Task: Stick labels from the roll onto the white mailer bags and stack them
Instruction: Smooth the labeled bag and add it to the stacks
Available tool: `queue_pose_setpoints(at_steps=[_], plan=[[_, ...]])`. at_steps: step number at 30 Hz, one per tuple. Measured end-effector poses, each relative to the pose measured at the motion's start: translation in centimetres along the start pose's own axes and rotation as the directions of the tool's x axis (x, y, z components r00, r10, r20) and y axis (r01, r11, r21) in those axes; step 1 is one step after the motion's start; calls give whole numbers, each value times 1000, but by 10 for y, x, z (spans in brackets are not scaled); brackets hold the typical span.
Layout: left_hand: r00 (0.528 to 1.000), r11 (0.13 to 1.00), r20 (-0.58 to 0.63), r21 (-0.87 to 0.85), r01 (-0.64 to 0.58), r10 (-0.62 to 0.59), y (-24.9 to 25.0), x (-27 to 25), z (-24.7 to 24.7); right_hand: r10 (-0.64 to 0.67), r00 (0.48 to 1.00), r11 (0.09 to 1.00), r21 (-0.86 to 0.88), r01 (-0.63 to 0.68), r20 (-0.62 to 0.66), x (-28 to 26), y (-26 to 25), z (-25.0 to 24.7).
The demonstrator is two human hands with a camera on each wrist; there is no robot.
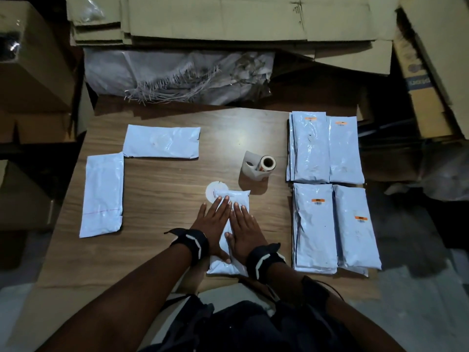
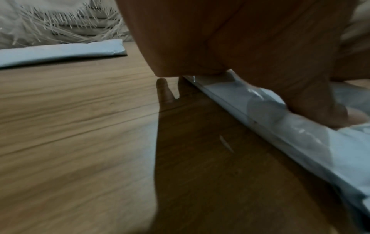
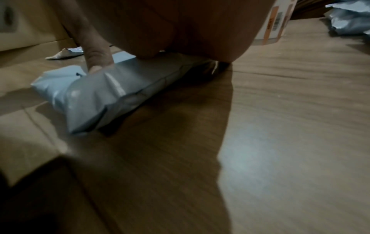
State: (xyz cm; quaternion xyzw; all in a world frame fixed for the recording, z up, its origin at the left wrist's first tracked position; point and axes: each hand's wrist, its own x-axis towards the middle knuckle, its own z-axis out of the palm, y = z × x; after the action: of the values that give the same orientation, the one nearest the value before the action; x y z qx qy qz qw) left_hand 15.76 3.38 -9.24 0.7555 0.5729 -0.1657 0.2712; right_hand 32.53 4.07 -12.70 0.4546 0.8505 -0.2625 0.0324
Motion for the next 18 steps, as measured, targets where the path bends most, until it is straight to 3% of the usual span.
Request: queue_pose_setpoints(at_steps=[18], plan=[[998,1000,66,-9,-1,1,-1,9,3,2,1000,996,-85,1,30,4,8,9]])
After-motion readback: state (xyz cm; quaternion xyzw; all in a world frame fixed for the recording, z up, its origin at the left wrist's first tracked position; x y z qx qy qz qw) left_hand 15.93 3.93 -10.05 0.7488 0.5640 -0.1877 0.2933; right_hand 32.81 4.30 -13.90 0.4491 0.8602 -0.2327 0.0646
